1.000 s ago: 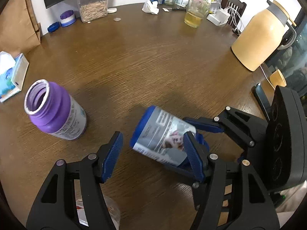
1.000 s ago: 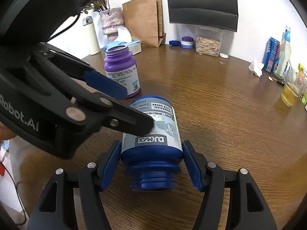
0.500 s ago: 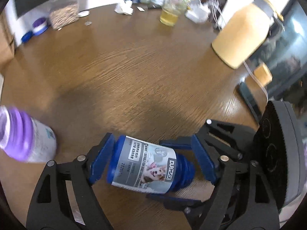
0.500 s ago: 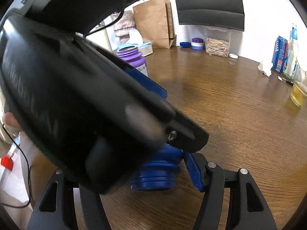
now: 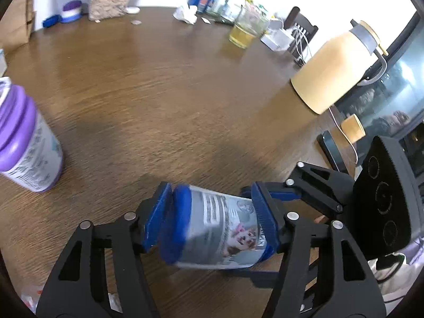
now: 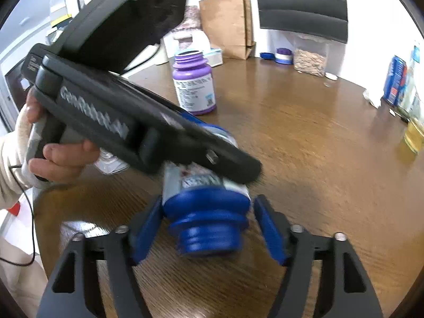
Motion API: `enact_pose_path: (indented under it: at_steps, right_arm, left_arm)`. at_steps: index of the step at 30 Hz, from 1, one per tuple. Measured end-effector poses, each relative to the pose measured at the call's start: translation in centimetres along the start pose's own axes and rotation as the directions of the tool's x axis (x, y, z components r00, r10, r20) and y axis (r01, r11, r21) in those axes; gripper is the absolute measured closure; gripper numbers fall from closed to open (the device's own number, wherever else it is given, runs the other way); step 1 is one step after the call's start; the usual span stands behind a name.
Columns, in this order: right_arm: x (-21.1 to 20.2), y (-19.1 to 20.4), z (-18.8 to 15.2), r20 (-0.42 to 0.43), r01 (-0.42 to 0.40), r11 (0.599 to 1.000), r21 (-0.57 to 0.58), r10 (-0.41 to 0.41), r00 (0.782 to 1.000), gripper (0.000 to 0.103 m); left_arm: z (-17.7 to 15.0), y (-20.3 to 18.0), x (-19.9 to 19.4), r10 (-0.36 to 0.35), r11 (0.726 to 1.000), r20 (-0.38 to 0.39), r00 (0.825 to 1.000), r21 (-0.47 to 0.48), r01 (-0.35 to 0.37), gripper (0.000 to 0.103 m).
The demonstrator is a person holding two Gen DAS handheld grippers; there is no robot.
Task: Flip cup upright
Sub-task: 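Rotate the blue bottle in the left gripper until its cap points up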
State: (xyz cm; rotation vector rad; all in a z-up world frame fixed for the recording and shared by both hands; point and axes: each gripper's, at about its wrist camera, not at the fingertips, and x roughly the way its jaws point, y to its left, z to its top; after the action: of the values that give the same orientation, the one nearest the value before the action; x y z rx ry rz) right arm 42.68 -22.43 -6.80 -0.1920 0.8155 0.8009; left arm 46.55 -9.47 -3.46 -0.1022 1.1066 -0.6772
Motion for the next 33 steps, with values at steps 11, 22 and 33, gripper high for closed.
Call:
enact_pose_path:
  at_steps: [11, 22, 33]
  right_arm:
    - [-1.7, -3.0, -2.6, 0.002, 0.107, 0.984, 0.144, -0.109, 0.994, 0.025]
    - [-4.8, -4.7, -3.9, 0.025, 0.202, 0.933, 0.298, -0.219, 0.975, 0.025]
    - [-7.2, -3.6, -4.1, 0.039, 0.261, 0.921, 0.289, -0.284, 0.958, 0.025]
  left_arm:
    - [-0.5, 1.7, -2.2, 0.076, 0.995, 0.067, 0.995, -0.07, -0.071, 0.044]
    - [-0.6, -2.5, 2.0, 0.077, 0.992, -0.164, 0.983, 0.115, -0.058, 0.044]
    - [-0.5, -2.4, -2.0, 0.089, 0.994, 0.054, 0.995, 0.065, -0.092, 0.043]
